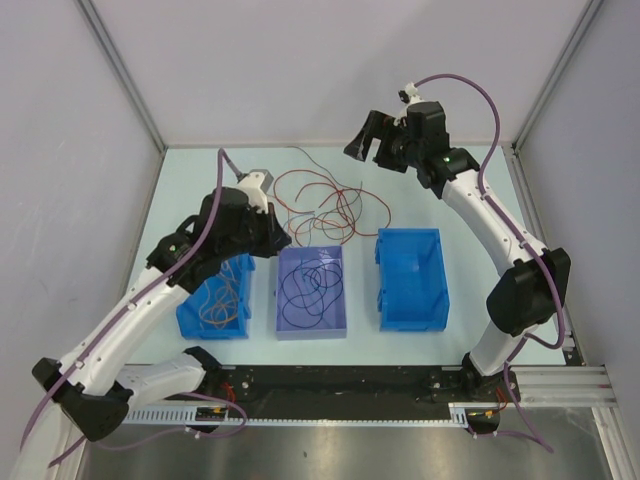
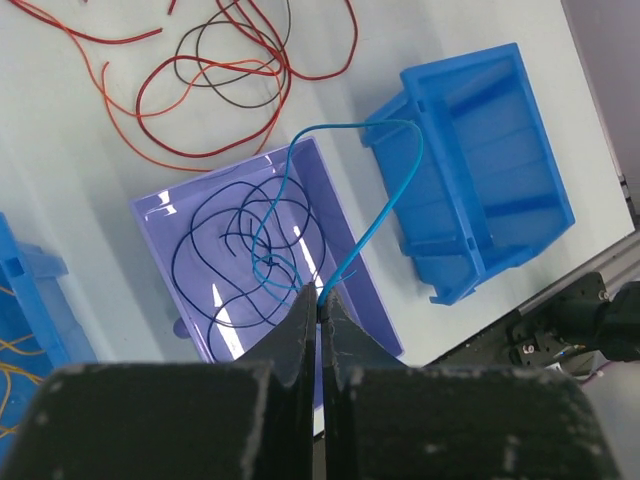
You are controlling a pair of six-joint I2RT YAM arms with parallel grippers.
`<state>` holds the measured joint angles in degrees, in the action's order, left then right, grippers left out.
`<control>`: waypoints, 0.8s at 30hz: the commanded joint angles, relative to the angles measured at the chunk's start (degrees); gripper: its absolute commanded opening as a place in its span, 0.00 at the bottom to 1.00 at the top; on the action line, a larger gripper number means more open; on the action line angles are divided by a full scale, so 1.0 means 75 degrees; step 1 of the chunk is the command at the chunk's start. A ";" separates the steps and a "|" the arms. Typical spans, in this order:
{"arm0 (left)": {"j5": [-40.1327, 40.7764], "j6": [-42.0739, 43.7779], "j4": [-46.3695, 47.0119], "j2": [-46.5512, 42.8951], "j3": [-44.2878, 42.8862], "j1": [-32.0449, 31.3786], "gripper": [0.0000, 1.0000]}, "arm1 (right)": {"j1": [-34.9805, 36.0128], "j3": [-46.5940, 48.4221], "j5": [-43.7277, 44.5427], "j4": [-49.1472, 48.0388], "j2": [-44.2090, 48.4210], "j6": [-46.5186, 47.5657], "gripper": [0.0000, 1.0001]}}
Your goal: Untangle the cables
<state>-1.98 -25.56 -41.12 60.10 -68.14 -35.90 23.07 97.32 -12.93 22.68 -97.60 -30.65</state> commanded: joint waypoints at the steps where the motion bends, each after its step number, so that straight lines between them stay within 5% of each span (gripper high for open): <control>1: -0.0322 -0.0003 0.0105 -0.0150 0.0061 -0.0077 0.00 | 0.0018 0.0044 -0.0093 -0.0117 0.0006 -0.0014 1.00; 8: -0.1059 -0.0154 0.0795 0.0598 0.1255 -0.0088 0.00 | 0.0018 0.0032 -0.0104 -0.0129 -0.0064 -0.0003 1.00; 24: -0.0604 -0.0248 0.1523 0.1901 0.2042 -0.0358 0.06 | 0.0088 0.0313 -0.0222 0.0023 -0.0439 0.0079 1.00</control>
<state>-7.57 -26.92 -30.89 73.25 -52.88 -37.43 23.18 97.34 -14.04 22.90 -100.20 -30.63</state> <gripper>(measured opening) 0.048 0.994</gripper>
